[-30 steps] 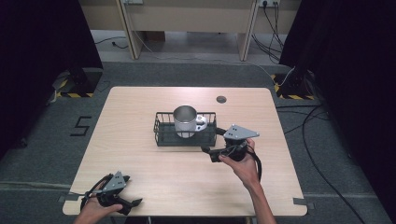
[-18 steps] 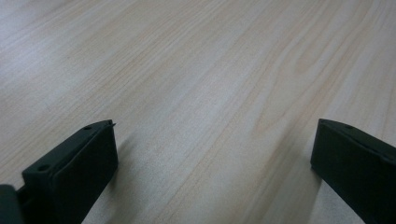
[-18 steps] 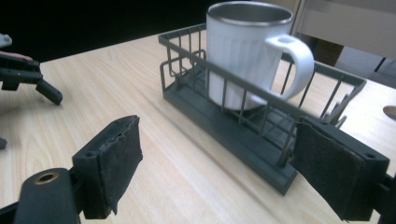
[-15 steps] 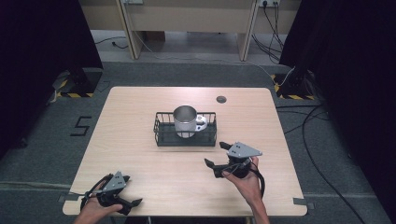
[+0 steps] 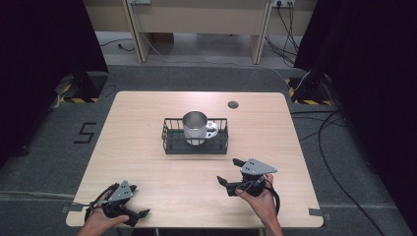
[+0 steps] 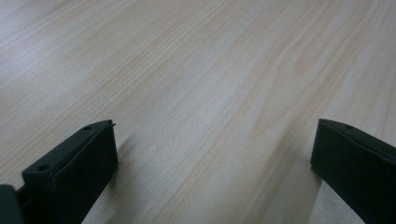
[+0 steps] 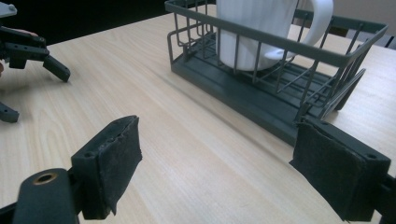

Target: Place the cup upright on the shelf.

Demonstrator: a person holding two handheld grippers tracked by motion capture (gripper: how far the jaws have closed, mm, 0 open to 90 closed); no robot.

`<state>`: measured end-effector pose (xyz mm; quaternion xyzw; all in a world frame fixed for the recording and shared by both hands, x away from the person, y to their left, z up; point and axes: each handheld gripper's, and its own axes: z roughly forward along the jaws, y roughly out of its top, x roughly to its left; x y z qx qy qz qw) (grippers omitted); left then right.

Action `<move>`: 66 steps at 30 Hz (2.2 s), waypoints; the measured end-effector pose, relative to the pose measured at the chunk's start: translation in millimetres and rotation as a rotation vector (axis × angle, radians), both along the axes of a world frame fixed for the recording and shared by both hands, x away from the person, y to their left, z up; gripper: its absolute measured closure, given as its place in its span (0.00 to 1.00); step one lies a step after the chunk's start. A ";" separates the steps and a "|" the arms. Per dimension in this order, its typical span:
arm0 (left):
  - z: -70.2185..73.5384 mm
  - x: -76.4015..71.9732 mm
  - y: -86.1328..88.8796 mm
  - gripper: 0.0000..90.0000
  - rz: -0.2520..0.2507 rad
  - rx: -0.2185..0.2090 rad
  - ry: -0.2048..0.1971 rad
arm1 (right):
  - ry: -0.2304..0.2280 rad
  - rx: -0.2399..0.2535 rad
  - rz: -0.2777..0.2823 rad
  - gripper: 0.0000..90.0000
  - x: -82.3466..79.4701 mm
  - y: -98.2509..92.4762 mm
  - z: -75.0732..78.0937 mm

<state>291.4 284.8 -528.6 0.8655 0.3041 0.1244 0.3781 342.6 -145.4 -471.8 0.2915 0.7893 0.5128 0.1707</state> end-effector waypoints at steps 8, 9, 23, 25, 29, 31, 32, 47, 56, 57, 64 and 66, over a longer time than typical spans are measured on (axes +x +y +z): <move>0.0 -0.1 0.0 0.00 0.000 0.000 0.000 | 0.018 -0.008 0.014 0.17 -8.8 0.5 -7.0; 0.0 -0.1 0.0 0.00 0.000 0.000 0.000 | 0.024 -0.005 0.013 0.17 -9.8 0.5 -7.8; 0.0 -0.1 0.0 0.00 -0.001 0.000 0.000 | 0.051 -0.029 -0.003 0.17 -19.0 -7.9 -19.0; 0.0 -0.1 0.0 0.00 -0.001 0.000 0.000 | 0.054 -0.031 -0.003 0.17 -20.0 -8.6 -19.8; 0.0 -0.2 0.0 0.00 -0.001 0.000 0.000 | 0.060 -0.042 -0.007 0.17 -21.5 -9.8 -22.3; 0.0 -0.2 0.0 0.00 -0.001 0.000 0.000 | 0.066 -0.042 -0.009 0.17 -22.5 -10.5 -23.8; 0.0 -0.2 0.0 0.00 -0.001 -0.001 0.000 | 0.069 -0.042 -0.009 0.17 -23.1 -10.9 -24.8; 0.0 -0.2 0.0 0.00 -0.001 0.000 0.000 | 0.087 -0.070 -0.042 0.17 -34.0 -16.7 -30.8; 0.0 -0.3 0.0 0.00 -0.001 0.000 0.000 | 0.099 -0.091 -0.070 0.17 -42.2 -21.8 -36.5; 0.0 -0.3 0.0 0.00 -0.001 0.000 0.000 | 0.102 -0.092 -0.075 0.17 -42.8 -22.1 -37.0; 0.0 -0.3 0.0 0.00 -0.001 0.000 0.000 | 0.114 -0.107 -0.094 0.17 -49.1 -22.6 -39.1; 0.0 -0.3 0.0 0.00 -0.001 0.000 0.000 | 0.113 -0.114 -0.100 0.17 -50.5 -22.4 -39.5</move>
